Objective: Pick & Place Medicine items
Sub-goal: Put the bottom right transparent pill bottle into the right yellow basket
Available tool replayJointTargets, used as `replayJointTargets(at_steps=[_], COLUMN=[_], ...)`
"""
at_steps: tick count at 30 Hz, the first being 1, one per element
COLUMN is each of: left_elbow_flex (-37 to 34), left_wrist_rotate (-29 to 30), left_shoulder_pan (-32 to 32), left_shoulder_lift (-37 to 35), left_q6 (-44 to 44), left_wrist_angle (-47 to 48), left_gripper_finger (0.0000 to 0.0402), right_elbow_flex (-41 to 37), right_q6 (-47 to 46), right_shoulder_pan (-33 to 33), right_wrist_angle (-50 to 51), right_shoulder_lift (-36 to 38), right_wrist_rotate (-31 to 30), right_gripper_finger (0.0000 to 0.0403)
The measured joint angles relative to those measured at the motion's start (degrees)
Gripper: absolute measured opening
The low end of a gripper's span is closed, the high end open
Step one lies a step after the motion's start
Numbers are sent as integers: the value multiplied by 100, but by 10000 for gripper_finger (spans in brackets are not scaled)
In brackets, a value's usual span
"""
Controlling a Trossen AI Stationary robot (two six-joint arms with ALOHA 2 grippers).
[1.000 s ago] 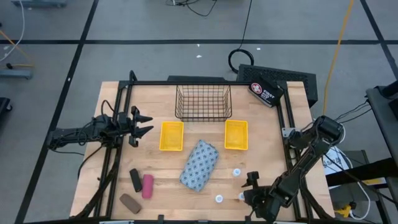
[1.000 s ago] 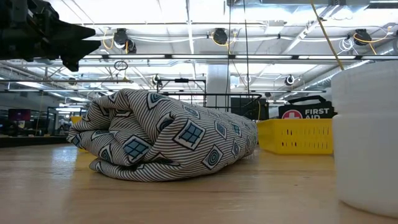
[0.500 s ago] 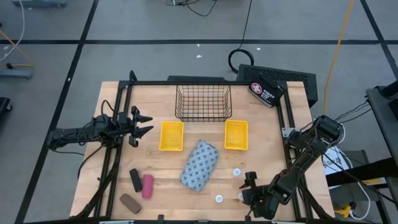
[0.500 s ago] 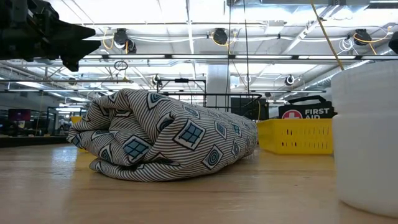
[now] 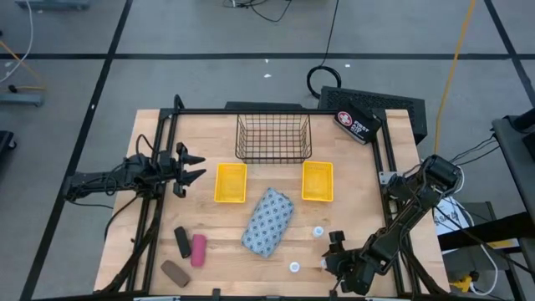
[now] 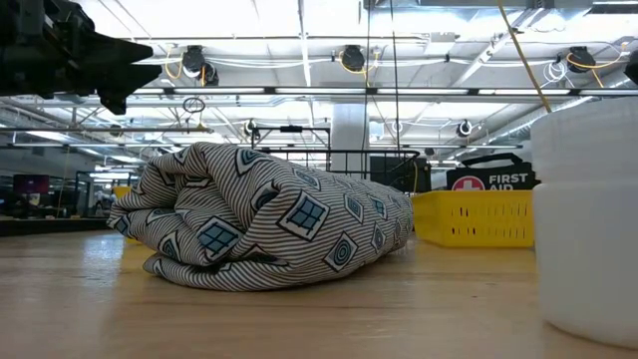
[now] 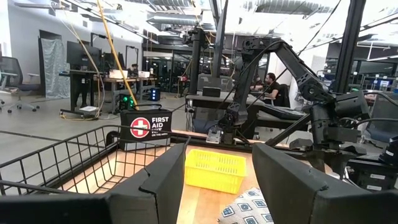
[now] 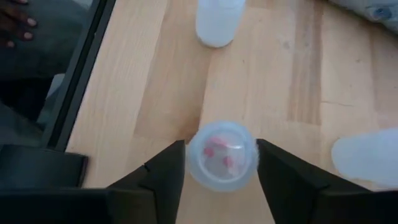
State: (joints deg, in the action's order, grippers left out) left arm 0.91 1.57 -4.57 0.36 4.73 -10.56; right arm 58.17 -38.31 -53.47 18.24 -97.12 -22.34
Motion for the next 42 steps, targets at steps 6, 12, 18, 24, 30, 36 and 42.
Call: replayJointTargets(at_steps=[6,12,18,24,30,36,42], left_elbow_flex=[0,0,0,0,0,0,0], left_wrist_rotate=[0,2,2,2,2,2,2], left_shoulder_pan=[1,-1,-1,-1,0,-1,-1], left_shoulder_lift=[0,0,0,0,0,0,0], left_q6=[0,0,0,-2,0,0,0], left_wrist_angle=[0,0,1,2,0,2,2], left_gripper_finger=[198,198,198,198,198,198,198], right_elbow_flex=[0,0,0,0,0,0,0], right_q6=[-2,61,433,872,1179,1566,2122], right_shoulder_pan=[8,27,31,106,408,892,1519], right_wrist_angle=[-9,-24,-48,-43,-3,10,169], right_shoulder_lift=[50,346,831,1437,2070,2612,3019], right_wrist_rotate=[303,304,219,-216,-593,-642,-639], right_gripper_finger=[150,138,142,139,140,143,140])
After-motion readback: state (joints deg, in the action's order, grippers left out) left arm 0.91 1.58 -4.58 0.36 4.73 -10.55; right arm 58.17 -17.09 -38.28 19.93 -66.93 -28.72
